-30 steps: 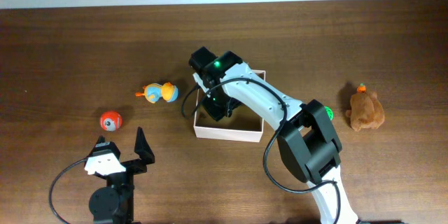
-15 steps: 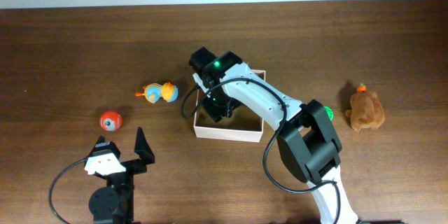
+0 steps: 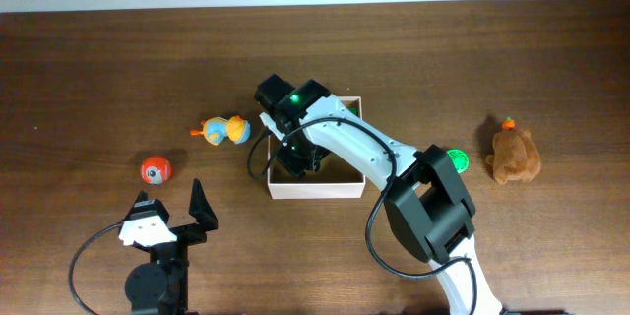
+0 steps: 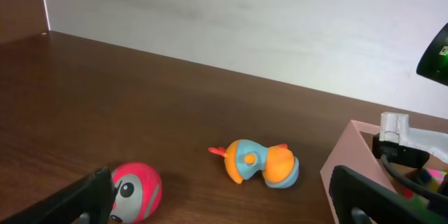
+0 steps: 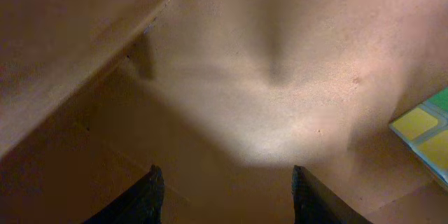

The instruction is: Pack container

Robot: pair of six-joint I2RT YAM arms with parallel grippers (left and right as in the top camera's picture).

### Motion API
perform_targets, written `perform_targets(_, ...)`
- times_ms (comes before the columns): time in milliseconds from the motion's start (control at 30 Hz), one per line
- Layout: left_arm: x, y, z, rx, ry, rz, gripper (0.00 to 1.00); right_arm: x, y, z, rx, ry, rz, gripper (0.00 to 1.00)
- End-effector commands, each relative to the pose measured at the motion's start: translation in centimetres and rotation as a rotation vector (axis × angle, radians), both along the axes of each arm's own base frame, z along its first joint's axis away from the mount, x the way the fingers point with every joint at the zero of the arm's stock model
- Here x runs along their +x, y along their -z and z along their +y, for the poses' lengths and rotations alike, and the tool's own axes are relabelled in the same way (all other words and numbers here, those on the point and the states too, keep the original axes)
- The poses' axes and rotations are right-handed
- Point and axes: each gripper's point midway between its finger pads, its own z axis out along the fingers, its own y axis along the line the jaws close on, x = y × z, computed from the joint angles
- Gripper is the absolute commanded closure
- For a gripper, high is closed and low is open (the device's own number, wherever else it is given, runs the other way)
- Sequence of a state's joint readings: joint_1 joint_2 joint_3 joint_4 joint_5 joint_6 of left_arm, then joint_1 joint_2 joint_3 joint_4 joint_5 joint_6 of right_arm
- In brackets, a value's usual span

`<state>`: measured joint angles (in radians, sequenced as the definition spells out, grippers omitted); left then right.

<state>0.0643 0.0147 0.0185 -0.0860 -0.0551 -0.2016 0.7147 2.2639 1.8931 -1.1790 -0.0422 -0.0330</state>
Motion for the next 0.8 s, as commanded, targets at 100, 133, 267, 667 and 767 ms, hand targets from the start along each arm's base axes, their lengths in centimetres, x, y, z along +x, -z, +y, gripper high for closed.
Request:
perform_targets(100,0.0,0.1,-0.1,0.012,0.011,-0.002,0.01,0.3,0.7,-0.1,-0.023,-0.026,-0.015,0.46)
perform_targets(133,0.0,0.1,-0.1,0.012,0.011,-0.002,0.01,0.6,0.6,-0.3,-0.024,-0.02,-0.024,0.45)
perform_targets(267,0.0,0.1,-0.1,0.012,0.011,-0.002,0.01,2.3,-0.1,-1.1,-0.01,0.017,-0.046,0.44)
perform_targets(667,0.0,0.1,-0.1,0.012,0.011,-0.002,0.01,6.2,-9.5,-1.8,0.057,0.057,-0.166,0.19)
perform_targets(767,0.0,0.1,-0.1,0.012,0.011,-0.002,0.01,6.5,-13.1,-1.9,0.088,0.07,-0.208,0.01)
